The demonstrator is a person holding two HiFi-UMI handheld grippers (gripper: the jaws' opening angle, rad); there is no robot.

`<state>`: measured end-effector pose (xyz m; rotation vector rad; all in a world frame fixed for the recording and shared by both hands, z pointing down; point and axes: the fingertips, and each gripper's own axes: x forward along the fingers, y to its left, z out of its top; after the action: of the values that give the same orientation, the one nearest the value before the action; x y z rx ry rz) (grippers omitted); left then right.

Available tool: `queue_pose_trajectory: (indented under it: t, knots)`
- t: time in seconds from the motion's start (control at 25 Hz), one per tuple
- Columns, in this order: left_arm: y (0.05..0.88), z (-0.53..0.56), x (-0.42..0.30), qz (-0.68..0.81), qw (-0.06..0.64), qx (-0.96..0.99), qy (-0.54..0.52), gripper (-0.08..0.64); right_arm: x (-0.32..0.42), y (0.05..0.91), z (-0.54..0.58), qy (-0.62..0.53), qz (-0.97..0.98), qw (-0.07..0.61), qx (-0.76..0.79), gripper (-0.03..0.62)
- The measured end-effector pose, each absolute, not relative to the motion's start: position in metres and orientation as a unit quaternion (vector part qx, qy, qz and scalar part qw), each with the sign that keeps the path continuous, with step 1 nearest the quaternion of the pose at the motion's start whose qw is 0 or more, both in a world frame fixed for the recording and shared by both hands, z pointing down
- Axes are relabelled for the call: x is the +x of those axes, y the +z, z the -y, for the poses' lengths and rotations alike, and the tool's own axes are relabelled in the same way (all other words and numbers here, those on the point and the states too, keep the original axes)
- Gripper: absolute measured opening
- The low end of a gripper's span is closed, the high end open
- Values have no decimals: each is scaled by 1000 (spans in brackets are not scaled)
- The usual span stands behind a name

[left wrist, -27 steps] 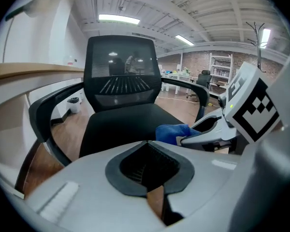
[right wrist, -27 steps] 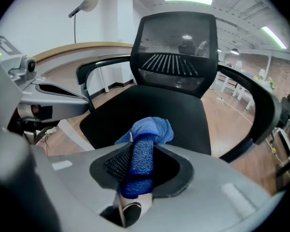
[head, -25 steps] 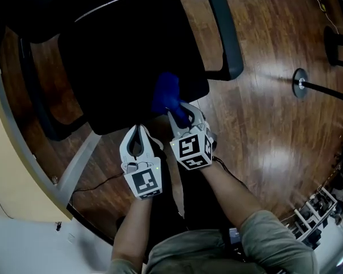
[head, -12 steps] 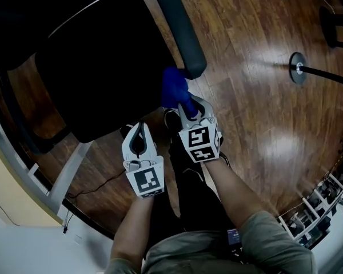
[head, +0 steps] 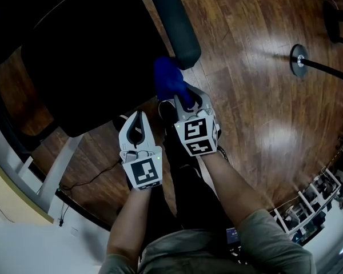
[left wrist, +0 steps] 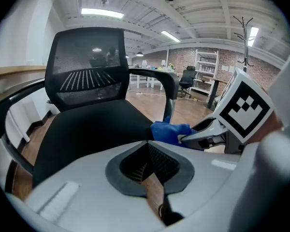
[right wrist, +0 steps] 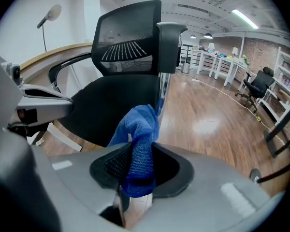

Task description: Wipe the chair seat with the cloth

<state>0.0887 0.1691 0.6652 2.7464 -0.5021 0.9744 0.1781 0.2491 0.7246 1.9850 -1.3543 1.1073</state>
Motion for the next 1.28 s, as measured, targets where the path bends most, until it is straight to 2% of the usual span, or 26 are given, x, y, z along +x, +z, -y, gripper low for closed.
queue_pose_trajectory:
  t: [0.36,0.76,0.92,1.08,1.28]
  knots:
    - [601,-136,72,218,91,920,313,5,158,664,-232,376,542,247,710,104]
    - [456,-109,44,283,113,914,266,5,134,508,-214,291,626,251,679,104]
    - [408,-98,7,326,96,904,259,6,118,453,-183,243,668,247,658,104]
    - [383,-98,-39,366,114,888,254,5,88,396,-152,202,702,236,641,104]
    - [357,-84,-116,413,123,866,253,5,12,337,-114,152,758,230,592,106]
